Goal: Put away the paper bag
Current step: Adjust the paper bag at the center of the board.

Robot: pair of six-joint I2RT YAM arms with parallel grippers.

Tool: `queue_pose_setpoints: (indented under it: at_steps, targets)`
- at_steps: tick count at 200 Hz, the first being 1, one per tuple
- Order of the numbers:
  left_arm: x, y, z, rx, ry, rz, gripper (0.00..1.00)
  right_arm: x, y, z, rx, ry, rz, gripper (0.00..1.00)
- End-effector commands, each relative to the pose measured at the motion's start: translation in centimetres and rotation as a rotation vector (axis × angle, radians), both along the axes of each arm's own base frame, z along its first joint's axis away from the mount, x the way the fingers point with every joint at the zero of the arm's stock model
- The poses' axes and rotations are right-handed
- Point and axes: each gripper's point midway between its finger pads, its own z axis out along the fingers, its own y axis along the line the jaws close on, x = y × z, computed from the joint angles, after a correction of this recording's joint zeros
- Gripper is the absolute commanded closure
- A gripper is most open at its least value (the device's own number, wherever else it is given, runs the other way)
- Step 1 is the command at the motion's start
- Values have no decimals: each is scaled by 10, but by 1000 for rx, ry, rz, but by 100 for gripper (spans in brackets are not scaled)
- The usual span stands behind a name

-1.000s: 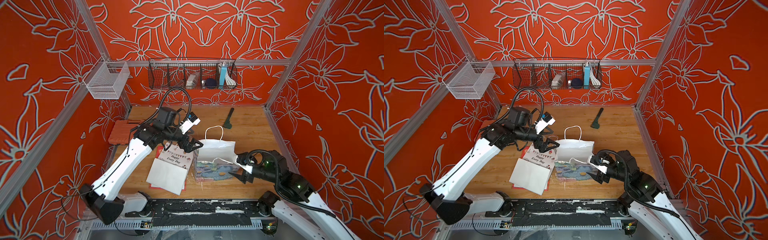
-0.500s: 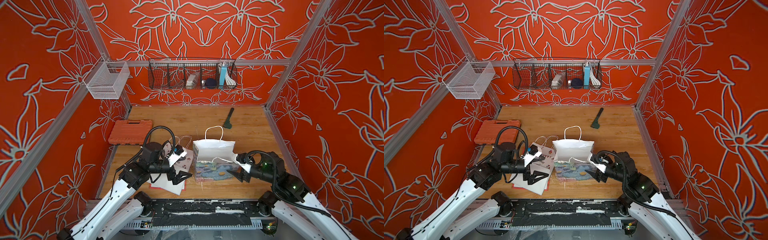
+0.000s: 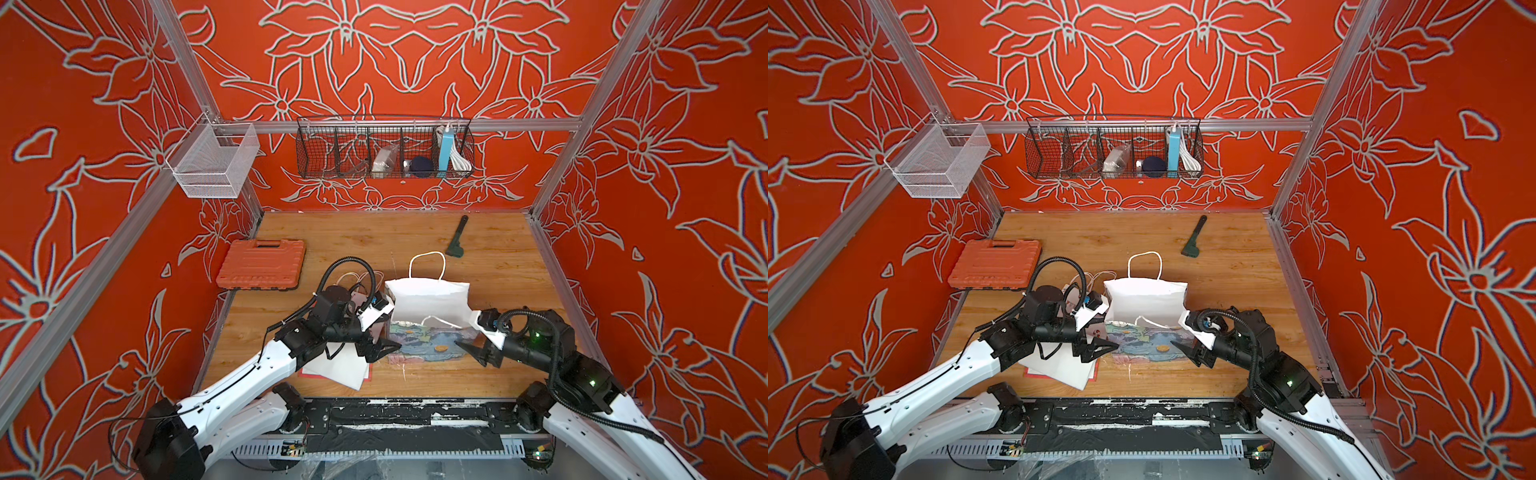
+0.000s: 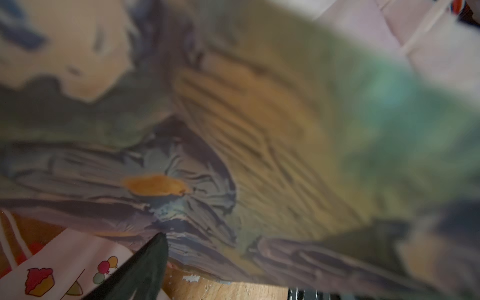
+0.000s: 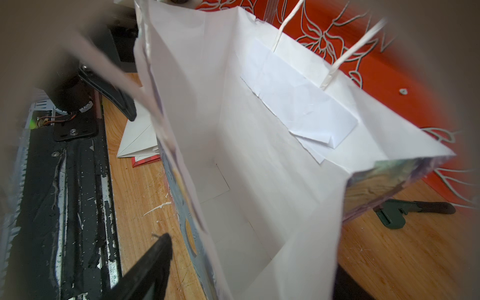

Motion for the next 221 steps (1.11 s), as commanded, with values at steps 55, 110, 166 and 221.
queue_pose_setpoints:
  at_steps: [55,110,166,221]
  targets:
    - [26,-17,0,-54,-68,24,29,-2,21,2,46,82,95,25]
    - [15,-7,9,-108,-116,38,33,4,25,9,113,131,55,24]
    - [10,-9,9,-121,-132,9,38,20,13,5,116,210,-102,24]
    - [11,-20,27,-247,-123,-18,50,16,26,8,191,253,-47,24]
